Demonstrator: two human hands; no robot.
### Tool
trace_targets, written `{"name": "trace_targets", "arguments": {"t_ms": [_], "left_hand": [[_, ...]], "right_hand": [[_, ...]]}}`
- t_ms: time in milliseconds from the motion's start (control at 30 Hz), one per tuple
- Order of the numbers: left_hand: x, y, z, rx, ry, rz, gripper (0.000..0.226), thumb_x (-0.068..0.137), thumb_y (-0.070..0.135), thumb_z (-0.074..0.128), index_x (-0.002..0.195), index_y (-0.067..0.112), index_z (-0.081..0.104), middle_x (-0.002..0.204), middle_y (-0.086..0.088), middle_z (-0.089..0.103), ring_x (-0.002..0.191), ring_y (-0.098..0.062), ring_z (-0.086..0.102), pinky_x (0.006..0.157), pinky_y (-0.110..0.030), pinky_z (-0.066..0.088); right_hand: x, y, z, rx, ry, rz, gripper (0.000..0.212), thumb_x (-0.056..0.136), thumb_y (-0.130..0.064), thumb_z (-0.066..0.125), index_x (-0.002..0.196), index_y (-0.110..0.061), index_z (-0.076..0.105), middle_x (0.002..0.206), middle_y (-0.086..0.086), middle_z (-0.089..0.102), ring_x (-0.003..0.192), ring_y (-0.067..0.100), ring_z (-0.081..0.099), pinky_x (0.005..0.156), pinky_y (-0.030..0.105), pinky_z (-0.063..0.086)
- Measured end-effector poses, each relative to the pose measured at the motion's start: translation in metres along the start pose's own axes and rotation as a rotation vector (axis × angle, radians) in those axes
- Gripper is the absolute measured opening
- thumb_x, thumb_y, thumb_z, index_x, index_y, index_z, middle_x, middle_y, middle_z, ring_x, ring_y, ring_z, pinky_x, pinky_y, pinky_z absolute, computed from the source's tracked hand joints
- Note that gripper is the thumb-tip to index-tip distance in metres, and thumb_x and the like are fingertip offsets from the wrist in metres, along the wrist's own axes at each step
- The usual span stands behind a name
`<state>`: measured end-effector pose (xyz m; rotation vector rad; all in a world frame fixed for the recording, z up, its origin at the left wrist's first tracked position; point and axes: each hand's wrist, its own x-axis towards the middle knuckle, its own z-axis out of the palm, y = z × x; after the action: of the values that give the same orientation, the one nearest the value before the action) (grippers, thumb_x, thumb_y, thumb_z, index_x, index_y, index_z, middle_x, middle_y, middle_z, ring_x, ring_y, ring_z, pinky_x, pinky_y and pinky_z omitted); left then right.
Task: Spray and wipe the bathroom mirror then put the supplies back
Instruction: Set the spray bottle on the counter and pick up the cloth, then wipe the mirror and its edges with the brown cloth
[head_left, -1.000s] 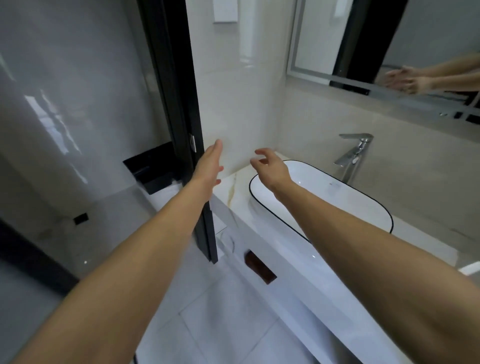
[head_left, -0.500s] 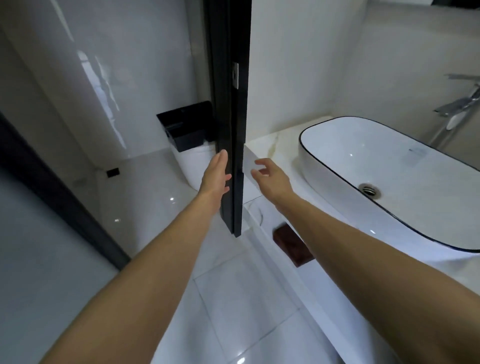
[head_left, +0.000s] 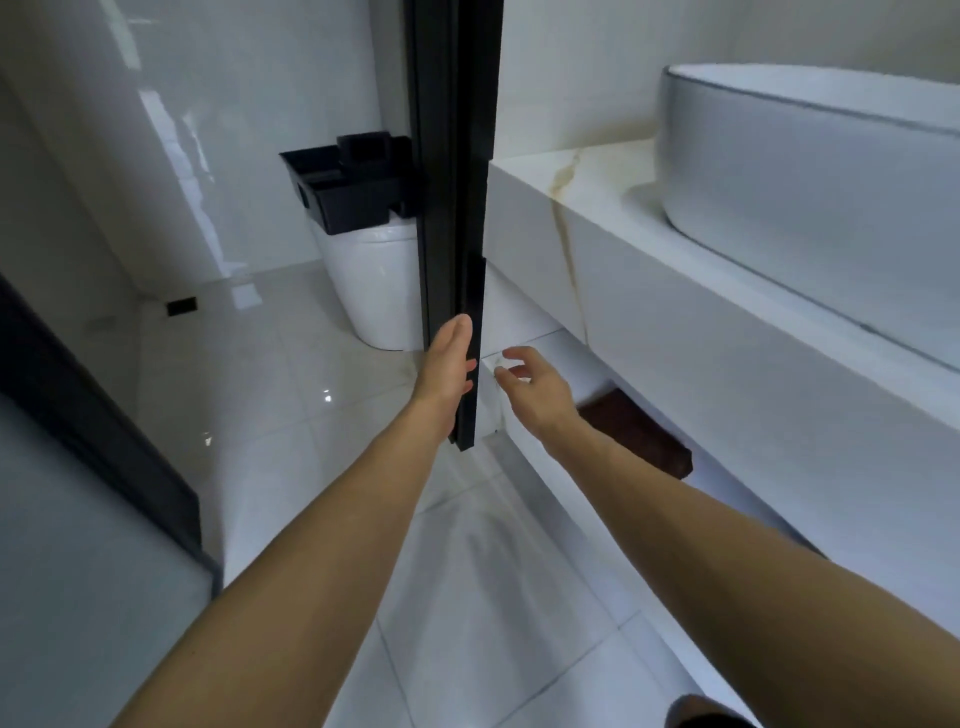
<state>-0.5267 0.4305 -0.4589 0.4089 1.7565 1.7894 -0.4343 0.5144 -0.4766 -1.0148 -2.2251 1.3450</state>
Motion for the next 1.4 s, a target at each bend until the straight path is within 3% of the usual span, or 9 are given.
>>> {"name": "trace_targets", "arguments": {"t_ms": [367,500,567,633,733,900,1033,1233,1400], "left_hand": [[0.042,-0.117,0.039,0.062,-0.109,0.028,0.048,0.102,0.055,0.039,0.146,0.036,0.043,0.143,0.009,0.048,0.121,-0.018,0.055,0.111,-0.041,0.04],[0.052,-0.141,0.057,0.118,-0.147,0.055,0.041,0.102,0.052,0.042,0.14,0.037,0.048,0.129,0.014,0.055,0.125,-0.019,0.055,0.115,-0.044,0.038],[0.058,-0.15,0.069,0.167,-0.193,0.086,0.046,0.102,0.05,0.044,0.145,0.033,0.045,0.142,0.009,0.052,0.132,-0.018,0.051,0.115,-0.038,0.036],[0.063,-0.158,0.083,0.249,-0.25,0.118,0.049,0.103,0.047,0.045,0.149,0.03,0.042,0.152,0.003,0.045,0.137,-0.017,0.046,0.109,-0.029,0.033],[0.074,-0.172,0.105,0.478,-0.342,0.217,0.05,0.104,0.043,0.046,0.151,0.029,0.04,0.156,-0.002,0.039,0.14,-0.02,0.042,0.11,-0.03,0.033],[0.103,-0.193,0.143,0.844,-0.439,0.393,0.051,0.104,0.04,0.046,0.152,0.025,0.04,0.157,-0.002,0.039,0.144,-0.02,0.037,0.119,-0.033,0.029],[0.116,-0.208,0.167,1.09,-0.523,0.482,0.05,0.106,0.041,0.039,0.154,0.026,0.035,0.164,-0.002,0.026,0.151,-0.019,0.024,0.122,-0.031,0.019],[0.125,-0.223,0.173,1.347,-0.56,0.516,0.052,0.106,0.047,0.033,0.155,0.029,0.033,0.166,-0.002,0.02,0.153,-0.019,0.016,0.123,-0.037,0.016],[0.118,-0.233,0.167,1.405,-0.437,0.655,0.049,0.102,0.052,0.039,0.147,0.034,0.044,0.159,0.001,0.035,0.146,-0.022,0.031,0.116,-0.038,0.028]], "right_hand": [[0.004,0.134,0.004,0.017,0.146,0.081,0.032,0.097,-0.032,0.059,0.129,-0.025,0.06,0.12,0.003,0.066,0.105,0.022,0.063,0.093,0.033,0.05],[-0.005,0.176,-0.019,0.001,0.25,0.141,0.034,0.098,-0.028,0.058,0.132,-0.024,0.059,0.125,0.004,0.066,0.111,0.023,0.061,0.099,0.035,0.049],[-0.006,0.193,-0.033,-0.025,0.286,0.176,0.034,0.1,-0.026,0.054,0.134,-0.025,0.057,0.129,0.004,0.064,0.111,0.024,0.061,0.099,0.034,0.05],[-0.006,0.209,-0.047,-0.047,0.335,0.195,0.034,0.101,-0.024,0.051,0.135,-0.027,0.056,0.132,0.003,0.062,0.105,0.024,0.061,0.096,0.036,0.052],[-0.004,0.23,-0.065,-0.147,0.36,0.227,0.037,0.104,-0.023,0.047,0.14,-0.028,0.054,0.136,0.006,0.056,0.108,0.028,0.06,0.089,0.029,0.05],[0.019,0.257,-0.09,-0.424,0.304,0.198,0.044,0.104,-0.028,0.046,0.147,-0.026,0.044,0.151,0.007,0.045,0.132,0.029,0.048,0.109,0.035,0.039],[0.03,0.272,-0.094,-0.509,0.259,0.191,0.05,0.104,-0.03,0.045,0.152,-0.023,0.037,0.154,0.008,0.041,0.138,0.029,0.042,0.114,0.036,0.035],[0.033,0.284,-0.086,-0.68,0.226,0.231,0.052,0.104,-0.039,0.041,0.151,-0.018,0.037,0.157,0.006,0.037,0.141,0.029,0.037,0.115,0.04,0.035],[0.029,0.284,-0.075,-0.778,0.305,0.229,0.051,0.101,-0.044,0.045,0.145,-0.018,0.043,0.151,0.002,0.043,0.137,0.026,0.038,0.11,0.041,0.037]]}}
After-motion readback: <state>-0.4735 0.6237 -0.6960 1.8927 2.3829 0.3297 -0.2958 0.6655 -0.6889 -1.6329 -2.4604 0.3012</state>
